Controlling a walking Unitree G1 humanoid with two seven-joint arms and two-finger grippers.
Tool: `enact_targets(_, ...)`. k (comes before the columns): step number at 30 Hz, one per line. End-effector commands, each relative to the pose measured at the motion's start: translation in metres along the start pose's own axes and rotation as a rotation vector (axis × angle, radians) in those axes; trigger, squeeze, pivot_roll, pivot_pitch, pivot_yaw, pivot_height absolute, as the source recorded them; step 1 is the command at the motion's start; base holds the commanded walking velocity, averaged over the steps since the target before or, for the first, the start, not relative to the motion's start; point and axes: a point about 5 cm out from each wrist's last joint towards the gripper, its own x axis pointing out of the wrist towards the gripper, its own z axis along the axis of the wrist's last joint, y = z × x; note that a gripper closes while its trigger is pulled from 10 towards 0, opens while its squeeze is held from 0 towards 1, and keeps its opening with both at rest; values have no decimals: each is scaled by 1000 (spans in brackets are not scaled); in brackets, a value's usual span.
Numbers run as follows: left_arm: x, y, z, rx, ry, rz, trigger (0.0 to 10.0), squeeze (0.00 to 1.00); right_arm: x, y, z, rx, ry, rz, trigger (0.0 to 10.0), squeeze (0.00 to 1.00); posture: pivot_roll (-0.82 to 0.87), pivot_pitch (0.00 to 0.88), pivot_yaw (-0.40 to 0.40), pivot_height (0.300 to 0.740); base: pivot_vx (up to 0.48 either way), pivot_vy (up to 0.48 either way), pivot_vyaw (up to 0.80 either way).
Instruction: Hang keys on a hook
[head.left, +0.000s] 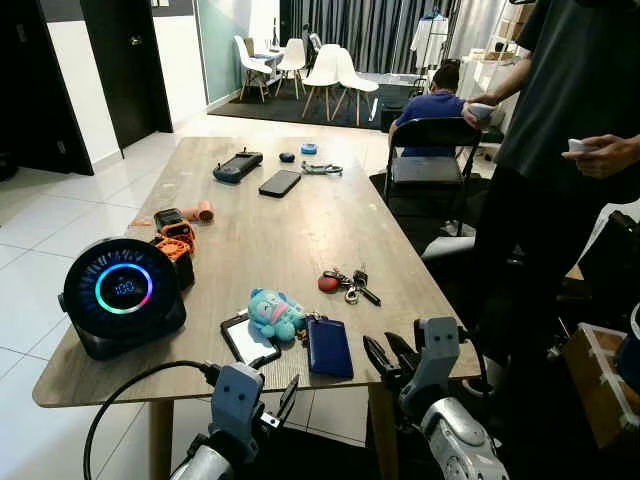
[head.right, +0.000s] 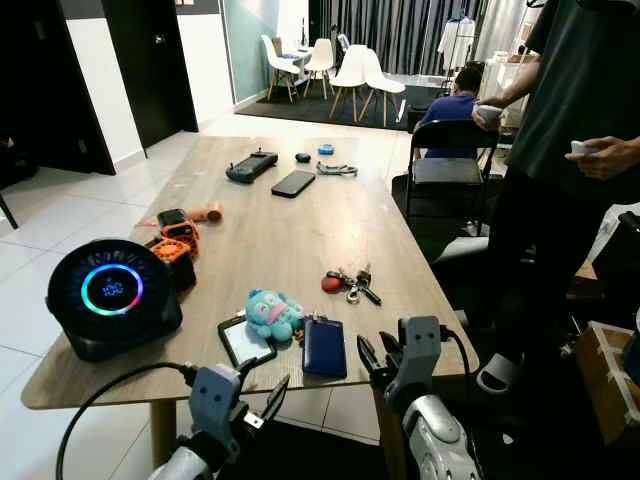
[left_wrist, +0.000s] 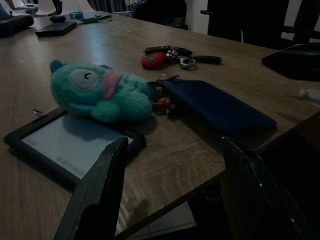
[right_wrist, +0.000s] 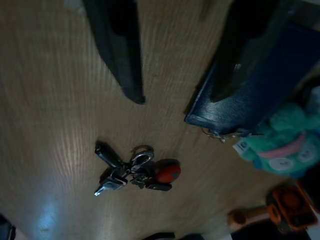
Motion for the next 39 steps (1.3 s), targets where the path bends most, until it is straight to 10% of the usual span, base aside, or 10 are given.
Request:
enact_targets(1, -4, -1, -5, 10, 24, -5, 10000, 0, 2, 3, 1, -62, 2, 28, 10000, 1000, 40, 97, -43, 740, 0, 0, 0)
enact_targets(4, -5, -1, -5, 11, 25, -4, 10000, 0, 5, 5, 1, -124, 11, 43, 10000, 1000, 41, 98, -44, 740, 0, 0, 0)
enact_targets(6, -6, 0, -6, 11, 25, -2, 10000, 0, 9, 14, 4, -286, 16, 107, 10000, 0, 40, 99, -46, 740, 0, 0, 0)
enact_targets(16, -6, -1, -6, 8, 26, -2, 10000, 0, 10, 42, 2, -465, -3, 274, 10000, 0, 37, 98, -44, 740, 0, 0, 0)
enact_targets(39, -6, -2, -7, 0, 24, -3, 10000, 0, 5, 78, -4, -541, -58, 540, 10000, 0, 35, 99, -48, 740, 0, 0, 0)
